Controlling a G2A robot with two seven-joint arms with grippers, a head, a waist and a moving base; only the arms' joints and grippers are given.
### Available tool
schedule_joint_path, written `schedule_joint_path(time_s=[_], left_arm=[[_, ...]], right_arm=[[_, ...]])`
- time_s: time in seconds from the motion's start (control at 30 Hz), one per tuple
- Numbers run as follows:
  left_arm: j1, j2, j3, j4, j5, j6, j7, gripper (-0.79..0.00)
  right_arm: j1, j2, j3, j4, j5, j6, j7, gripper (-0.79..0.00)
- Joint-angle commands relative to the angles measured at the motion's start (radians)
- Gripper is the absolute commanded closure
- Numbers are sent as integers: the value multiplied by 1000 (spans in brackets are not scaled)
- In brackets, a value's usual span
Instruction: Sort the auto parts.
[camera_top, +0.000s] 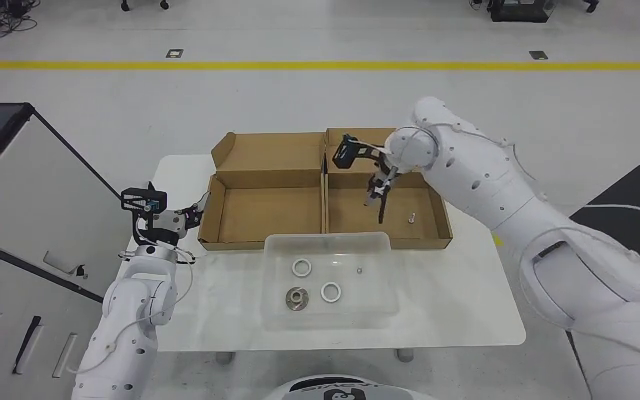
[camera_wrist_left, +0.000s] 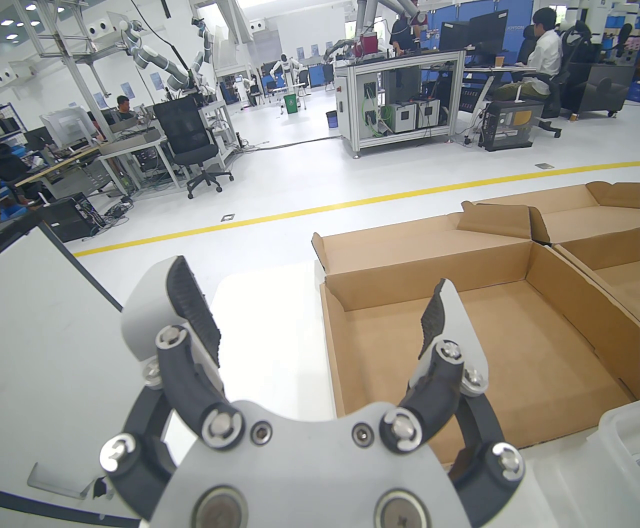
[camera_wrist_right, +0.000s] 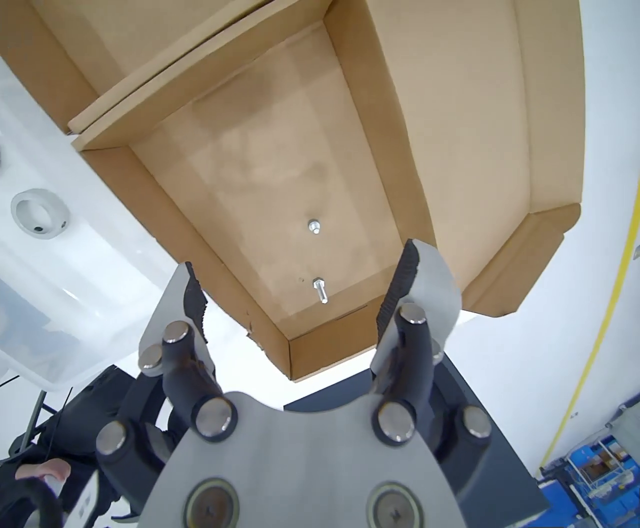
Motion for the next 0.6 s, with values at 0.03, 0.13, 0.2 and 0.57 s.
schedule_joint_path(time_s=[0.03,0.13,0.2,0.57], left_arm=[[0,0,0,0,0,0,0,-785],[0,0,0,0,0,0,0,-785],[0,0,0,0,0,0,0,-785],[0,0,0,0,0,0,0,-785]], right_arm=[[-37,41,28,-99,-4,22,22,-785],[-37,41,28,-99,-4,22,22,-785],[-37,41,28,-99,-4,22,22,-785],[-64,57,69,-190,27,-4,-19,-785]])
